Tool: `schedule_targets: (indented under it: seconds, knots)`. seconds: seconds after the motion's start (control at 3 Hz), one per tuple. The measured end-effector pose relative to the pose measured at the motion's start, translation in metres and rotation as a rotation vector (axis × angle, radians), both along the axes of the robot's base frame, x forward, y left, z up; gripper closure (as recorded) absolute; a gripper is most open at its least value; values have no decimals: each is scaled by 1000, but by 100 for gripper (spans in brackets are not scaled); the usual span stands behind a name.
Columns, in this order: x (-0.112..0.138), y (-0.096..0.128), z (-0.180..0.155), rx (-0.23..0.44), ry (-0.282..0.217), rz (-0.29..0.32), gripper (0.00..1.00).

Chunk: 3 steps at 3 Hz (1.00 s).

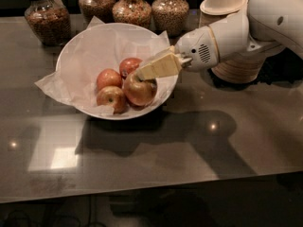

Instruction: Pick apple from white bowl

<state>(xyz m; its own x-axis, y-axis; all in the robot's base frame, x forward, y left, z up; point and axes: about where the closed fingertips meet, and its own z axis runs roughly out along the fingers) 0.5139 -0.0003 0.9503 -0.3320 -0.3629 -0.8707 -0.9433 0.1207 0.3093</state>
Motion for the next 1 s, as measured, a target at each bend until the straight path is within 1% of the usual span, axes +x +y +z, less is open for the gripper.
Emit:
schedule_targets:
  seconds: [0.33,1.0]
  knots:
    - [1,-2,7,17,-14,5,86]
    - [1,-2,7,17,-14,5,40]
